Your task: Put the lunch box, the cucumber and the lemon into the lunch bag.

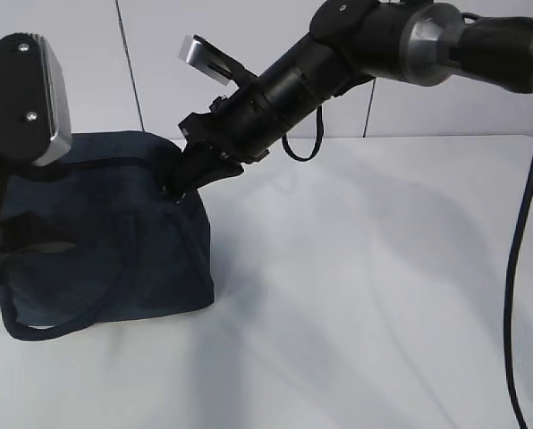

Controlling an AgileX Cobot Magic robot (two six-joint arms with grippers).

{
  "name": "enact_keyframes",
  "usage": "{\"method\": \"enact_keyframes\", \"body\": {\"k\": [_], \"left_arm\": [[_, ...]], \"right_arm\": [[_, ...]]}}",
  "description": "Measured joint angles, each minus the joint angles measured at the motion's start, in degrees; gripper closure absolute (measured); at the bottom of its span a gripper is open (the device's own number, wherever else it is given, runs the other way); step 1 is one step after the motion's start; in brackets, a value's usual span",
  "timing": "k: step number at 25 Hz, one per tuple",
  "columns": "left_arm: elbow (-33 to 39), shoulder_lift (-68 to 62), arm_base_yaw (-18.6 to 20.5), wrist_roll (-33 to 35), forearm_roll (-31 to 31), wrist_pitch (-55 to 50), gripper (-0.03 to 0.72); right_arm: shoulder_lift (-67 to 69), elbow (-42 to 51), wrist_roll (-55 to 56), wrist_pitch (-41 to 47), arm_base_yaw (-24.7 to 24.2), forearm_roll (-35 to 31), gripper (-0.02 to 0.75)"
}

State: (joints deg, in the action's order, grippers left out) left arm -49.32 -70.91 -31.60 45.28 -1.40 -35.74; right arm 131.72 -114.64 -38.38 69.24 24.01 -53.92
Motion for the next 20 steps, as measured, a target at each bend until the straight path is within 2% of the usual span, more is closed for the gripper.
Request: {"method": "enact_keyframes", "body": {"k": [4, 14, 16, 20], "left_arm": [[0.00, 0.00, 0.00, 0.00, -2.89, -0.05, 0.274], [0.00, -5.54, 0.00, 0.00, -6.16, 0.30, 0.658], [0.00, -6.39, 0.00, -1.24, -7.70, 0.52, 0.687], [0.00, -6.81, 0.00, -7.99, -13.82, 1.62, 0.699]], "right_arm": [[0.00, 0.00, 0.07, 0.04, -0.10, -0.10, 0.751], [-1.31, 0.00, 2.64, 0.31, -0.10, 1.12, 0.751], [-1.94, 0.00, 3.51, 0.31, -0.10, 3.98, 0.751], [-3.49, -0.03, 5.00, 0.45, -0.62, 9.15, 0.751]]}}
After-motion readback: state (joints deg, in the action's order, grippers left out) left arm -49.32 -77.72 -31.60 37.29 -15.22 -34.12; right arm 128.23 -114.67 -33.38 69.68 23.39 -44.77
